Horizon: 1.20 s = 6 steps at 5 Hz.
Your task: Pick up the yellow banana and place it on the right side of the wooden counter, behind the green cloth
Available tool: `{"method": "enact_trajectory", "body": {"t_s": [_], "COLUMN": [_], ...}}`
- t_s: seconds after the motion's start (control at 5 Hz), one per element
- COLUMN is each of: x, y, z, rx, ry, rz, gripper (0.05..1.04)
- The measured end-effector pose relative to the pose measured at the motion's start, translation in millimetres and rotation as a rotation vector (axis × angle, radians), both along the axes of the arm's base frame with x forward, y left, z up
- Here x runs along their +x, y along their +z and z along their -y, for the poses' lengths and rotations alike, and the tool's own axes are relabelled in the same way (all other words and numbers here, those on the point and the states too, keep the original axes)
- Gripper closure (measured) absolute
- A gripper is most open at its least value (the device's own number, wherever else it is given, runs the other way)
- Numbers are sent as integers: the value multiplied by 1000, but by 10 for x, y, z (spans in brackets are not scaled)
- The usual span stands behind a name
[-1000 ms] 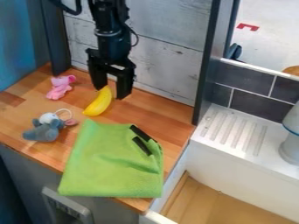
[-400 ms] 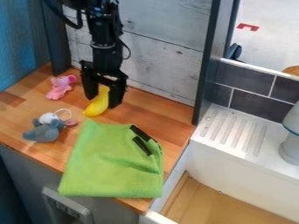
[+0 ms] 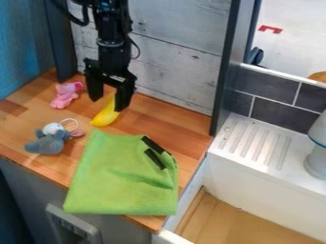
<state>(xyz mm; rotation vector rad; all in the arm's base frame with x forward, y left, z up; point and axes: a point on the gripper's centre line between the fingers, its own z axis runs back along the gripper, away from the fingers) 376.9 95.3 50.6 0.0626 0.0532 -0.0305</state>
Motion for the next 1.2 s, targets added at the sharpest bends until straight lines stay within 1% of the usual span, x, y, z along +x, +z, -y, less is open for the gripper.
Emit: {"method": "enact_trajectory", "body": {"t_s": [0.2, 0.4, 0.6, 0.8, 1.0, 1.2], "x": [15, 49, 64, 86, 53, 146], "y": [-188, -287, -346, -352, -349, 68], "z": [-119, -159, -122, -126, -118, -129], "rx": [-22, -33, -59, -57, -52, -19], "ry": [20, 28, 27, 26, 36, 15], "rz": [-35, -60, -63, -48, -33, 102], "gripper": [83, 83, 133, 382, 553, 553]}}
